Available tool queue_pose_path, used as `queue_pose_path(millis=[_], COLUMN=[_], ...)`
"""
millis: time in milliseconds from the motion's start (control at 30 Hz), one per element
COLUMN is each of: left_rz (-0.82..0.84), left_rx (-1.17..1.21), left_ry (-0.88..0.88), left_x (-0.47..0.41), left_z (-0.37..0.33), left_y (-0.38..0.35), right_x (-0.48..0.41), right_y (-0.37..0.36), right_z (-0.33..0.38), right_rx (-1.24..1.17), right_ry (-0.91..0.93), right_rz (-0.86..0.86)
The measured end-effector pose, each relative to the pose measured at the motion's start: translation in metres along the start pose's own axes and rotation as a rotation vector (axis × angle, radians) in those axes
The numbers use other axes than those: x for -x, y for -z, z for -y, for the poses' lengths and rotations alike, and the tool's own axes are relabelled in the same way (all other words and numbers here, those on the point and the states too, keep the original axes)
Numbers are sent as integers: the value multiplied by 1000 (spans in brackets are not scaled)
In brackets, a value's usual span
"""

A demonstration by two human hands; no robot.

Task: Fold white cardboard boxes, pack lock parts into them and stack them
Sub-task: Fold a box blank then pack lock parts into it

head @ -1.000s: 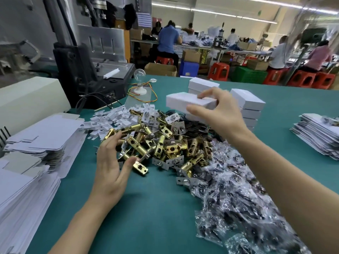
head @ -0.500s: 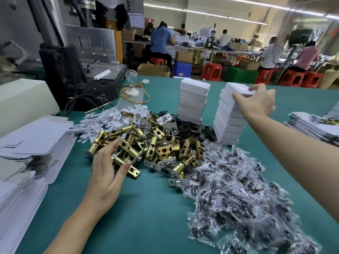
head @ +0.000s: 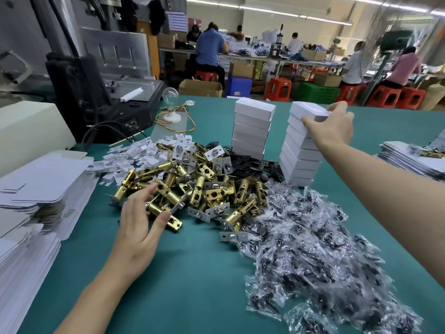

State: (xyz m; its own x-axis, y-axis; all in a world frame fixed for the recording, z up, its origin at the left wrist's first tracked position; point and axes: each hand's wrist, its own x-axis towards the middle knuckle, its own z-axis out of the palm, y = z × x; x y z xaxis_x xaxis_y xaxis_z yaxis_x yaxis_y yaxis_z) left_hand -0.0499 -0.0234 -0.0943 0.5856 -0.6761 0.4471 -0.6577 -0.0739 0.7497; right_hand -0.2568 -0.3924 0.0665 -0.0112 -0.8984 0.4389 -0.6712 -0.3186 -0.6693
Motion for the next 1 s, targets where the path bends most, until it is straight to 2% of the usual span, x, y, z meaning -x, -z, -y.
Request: queue_pose_path(millis=[467, 633, 700, 800, 867, 1000], left_rz=[19, 30, 33, 40, 56, 87], left_rx=[13, 1, 0, -15, -37, -77], left_ry=[23, 30, 30, 15, 24, 18], left_x=[1, 1, 0, 0, 0, 2], left_z=[1, 1, 2, 2, 1, 1], left_y=[1, 2, 1, 0, -3, -2], right_x=[-5, 4, 11, 34, 64, 162], right_y=[-3, -3, 1, 2, -3, -33], right_z=[-5, -4, 3, 32, 58, 113], right_rx=[-37, 45, 77, -44, -135, -210], right_ry=[15, 42, 153, 433, 622, 977], right_rz=[45, 22, -85, -166, -86, 265])
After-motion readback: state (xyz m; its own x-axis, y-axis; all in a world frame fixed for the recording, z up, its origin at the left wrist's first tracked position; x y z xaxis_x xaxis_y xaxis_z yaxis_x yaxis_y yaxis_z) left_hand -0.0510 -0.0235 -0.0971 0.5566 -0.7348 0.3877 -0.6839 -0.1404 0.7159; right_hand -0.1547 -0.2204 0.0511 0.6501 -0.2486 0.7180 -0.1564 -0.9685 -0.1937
